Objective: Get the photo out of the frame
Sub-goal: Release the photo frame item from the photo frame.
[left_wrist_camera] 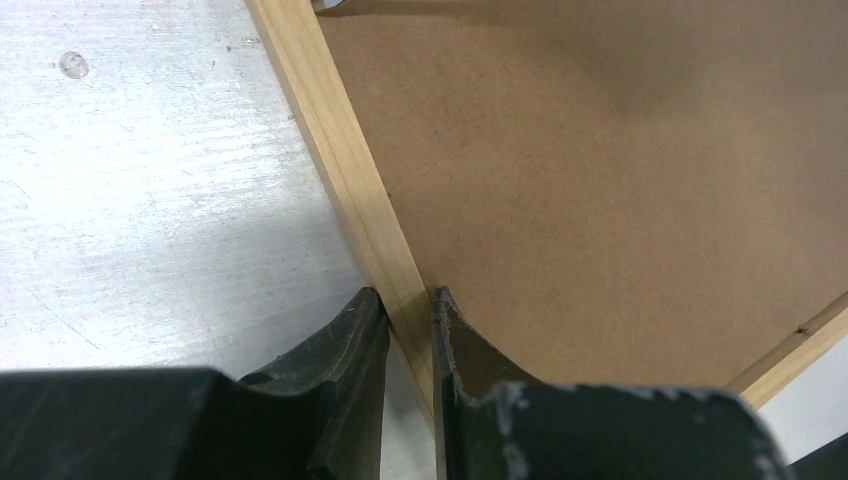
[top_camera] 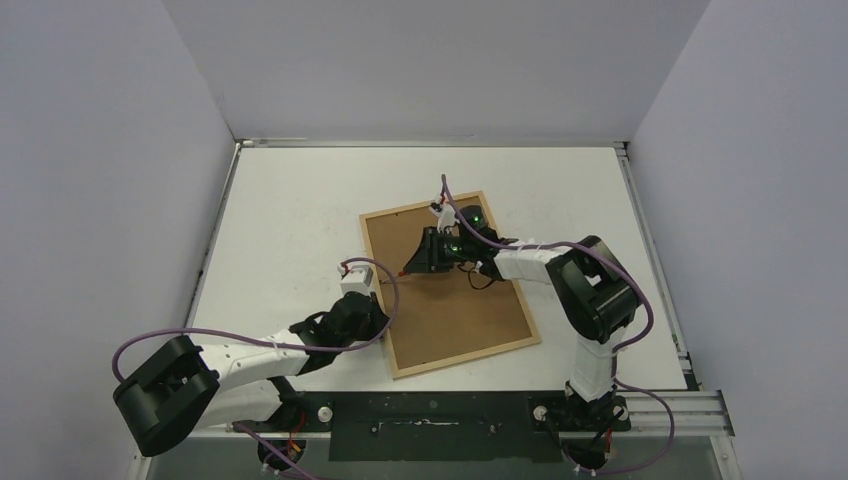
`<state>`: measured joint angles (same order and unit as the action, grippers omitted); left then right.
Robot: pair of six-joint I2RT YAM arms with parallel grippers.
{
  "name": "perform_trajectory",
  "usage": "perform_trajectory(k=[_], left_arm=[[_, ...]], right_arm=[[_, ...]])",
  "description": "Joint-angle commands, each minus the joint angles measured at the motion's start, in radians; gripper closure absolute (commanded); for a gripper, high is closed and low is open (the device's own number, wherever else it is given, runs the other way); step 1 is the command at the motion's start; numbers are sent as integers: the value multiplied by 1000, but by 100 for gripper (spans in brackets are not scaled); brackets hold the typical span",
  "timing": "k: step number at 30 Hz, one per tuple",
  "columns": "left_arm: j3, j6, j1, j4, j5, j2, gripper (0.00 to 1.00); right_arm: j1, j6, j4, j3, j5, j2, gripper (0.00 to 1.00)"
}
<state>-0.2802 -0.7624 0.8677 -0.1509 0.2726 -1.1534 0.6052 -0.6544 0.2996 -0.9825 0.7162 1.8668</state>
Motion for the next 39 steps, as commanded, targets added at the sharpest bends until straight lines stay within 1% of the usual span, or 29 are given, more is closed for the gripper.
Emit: perform_trajectory(k=[1, 4, 11, 18, 25, 32, 36, 39], left_arm=[[40, 45, 19, 52, -191, -41, 100], [47, 45, 20, 51, -193, -27, 100], [63, 34, 20, 57, -181, 1, 100], [95, -11, 26, 60, -139, 57, 100], [130, -62, 31, 87, -90, 140, 100], [141, -94, 35, 115, -62, 161, 100], [142, -111, 36, 130, -47, 172, 100], [150, -129, 36, 144, -35, 198, 100]], right_arm=[[69, 43, 48, -62, 19, 39, 100], [80, 98, -14, -84, 3, 27, 100], [163, 350, -391, -236, -167, -22, 100], [263, 479, -557, -364, -347, -24, 100], [376, 516, -621, -447, -495, -24, 100], [470, 535, -677, -546, -608, 5, 100], [476, 505, -657, -545, -608, -6, 100], [429, 455, -606, -491, -591, -50, 100]])
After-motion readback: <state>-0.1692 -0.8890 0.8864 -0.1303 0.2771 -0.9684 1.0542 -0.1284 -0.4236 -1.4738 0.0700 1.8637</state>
